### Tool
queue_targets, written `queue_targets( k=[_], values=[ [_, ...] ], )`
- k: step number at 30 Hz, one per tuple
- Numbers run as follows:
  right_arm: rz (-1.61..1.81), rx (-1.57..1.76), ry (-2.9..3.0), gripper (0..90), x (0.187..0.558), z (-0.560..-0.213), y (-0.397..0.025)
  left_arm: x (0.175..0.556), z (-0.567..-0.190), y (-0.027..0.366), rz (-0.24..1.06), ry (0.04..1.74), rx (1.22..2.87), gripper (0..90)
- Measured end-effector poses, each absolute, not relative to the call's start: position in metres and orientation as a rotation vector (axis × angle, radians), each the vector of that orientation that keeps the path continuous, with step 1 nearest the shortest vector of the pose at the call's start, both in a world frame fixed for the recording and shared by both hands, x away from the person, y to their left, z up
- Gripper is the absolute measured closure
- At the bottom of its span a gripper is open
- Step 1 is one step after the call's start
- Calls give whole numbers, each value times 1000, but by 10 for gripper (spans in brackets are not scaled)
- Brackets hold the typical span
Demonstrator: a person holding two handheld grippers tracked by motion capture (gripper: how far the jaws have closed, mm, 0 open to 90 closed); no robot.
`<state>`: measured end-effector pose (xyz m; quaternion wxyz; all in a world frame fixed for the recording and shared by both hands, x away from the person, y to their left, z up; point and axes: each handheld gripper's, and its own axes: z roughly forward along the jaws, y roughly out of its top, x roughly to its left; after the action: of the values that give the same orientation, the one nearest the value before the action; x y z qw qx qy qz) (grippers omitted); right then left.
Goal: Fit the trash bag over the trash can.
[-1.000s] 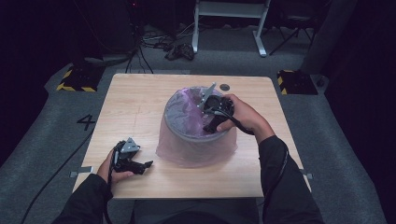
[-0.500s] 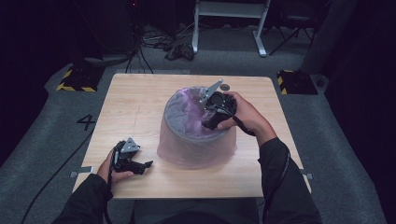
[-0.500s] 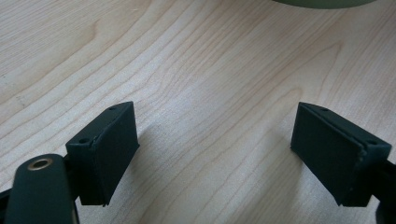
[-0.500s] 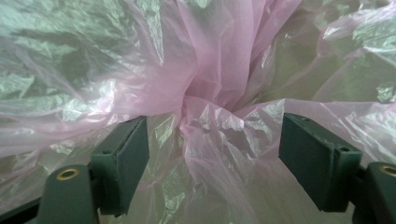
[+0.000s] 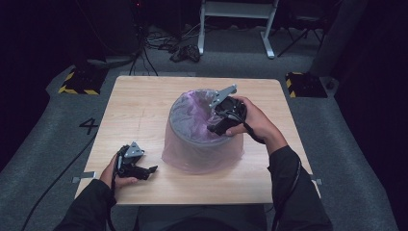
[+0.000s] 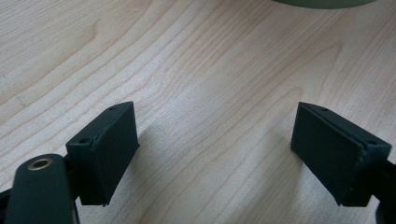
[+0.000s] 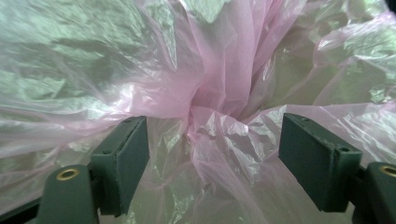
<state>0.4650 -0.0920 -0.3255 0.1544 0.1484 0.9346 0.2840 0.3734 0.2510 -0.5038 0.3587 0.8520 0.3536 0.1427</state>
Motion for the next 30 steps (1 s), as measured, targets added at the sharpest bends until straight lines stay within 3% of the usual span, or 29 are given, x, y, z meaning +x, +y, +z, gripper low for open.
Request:
queue_targets(
  k=[30],
  values=[
    [1073,509,2392,226,457,-318,-111,373,-504,251,368,911,2198,147]
  ],
)
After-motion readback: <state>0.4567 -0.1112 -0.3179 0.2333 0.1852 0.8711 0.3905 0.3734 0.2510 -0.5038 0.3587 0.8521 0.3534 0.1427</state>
